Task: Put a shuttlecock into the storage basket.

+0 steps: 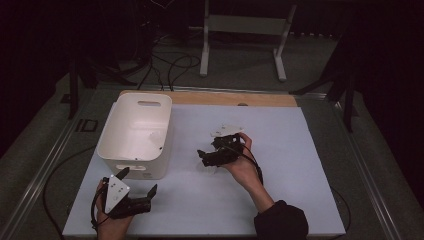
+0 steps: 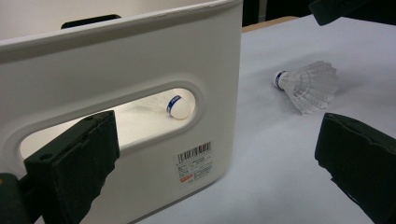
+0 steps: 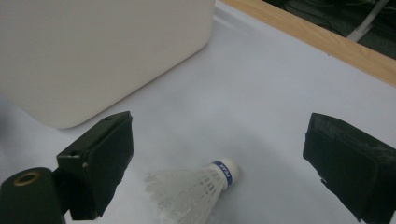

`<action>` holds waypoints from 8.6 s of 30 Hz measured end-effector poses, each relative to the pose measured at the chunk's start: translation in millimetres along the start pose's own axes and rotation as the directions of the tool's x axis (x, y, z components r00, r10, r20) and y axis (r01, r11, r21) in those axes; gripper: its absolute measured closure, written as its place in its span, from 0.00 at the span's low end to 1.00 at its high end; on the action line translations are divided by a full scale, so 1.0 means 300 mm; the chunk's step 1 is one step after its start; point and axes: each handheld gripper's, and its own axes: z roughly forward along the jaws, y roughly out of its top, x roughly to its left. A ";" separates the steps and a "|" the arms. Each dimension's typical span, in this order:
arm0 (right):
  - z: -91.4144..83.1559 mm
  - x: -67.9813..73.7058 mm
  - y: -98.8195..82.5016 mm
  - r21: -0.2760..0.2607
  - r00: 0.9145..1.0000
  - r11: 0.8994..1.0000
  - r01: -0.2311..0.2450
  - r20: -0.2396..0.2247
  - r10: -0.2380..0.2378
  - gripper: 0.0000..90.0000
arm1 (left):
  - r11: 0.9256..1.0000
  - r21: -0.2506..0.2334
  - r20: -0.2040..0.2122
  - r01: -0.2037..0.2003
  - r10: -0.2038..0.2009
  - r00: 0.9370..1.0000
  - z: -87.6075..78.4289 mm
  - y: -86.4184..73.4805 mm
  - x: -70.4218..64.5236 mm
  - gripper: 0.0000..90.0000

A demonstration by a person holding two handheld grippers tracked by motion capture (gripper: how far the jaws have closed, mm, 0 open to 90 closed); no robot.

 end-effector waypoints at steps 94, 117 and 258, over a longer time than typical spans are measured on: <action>0.128 -0.013 -0.078 0.191 0.997 0.981 0.015 0.065 -0.028 0.98 | 1.000 -0.001 -0.004 0.000 0.000 1.000 0.000 0.000 0.001 0.01; 0.088 0.005 -0.048 0.139 0.999 0.990 0.018 0.046 -0.025 0.98 | 1.000 -0.007 -0.007 0.000 0.000 1.000 -0.001 0.000 0.000 0.01; -0.020 0.067 0.046 0.015 0.999 0.999 0.032 0.006 -0.032 0.98 | 1.000 0.009 -0.003 -0.007 0.007 1.000 0.005 -0.001 -0.005 0.01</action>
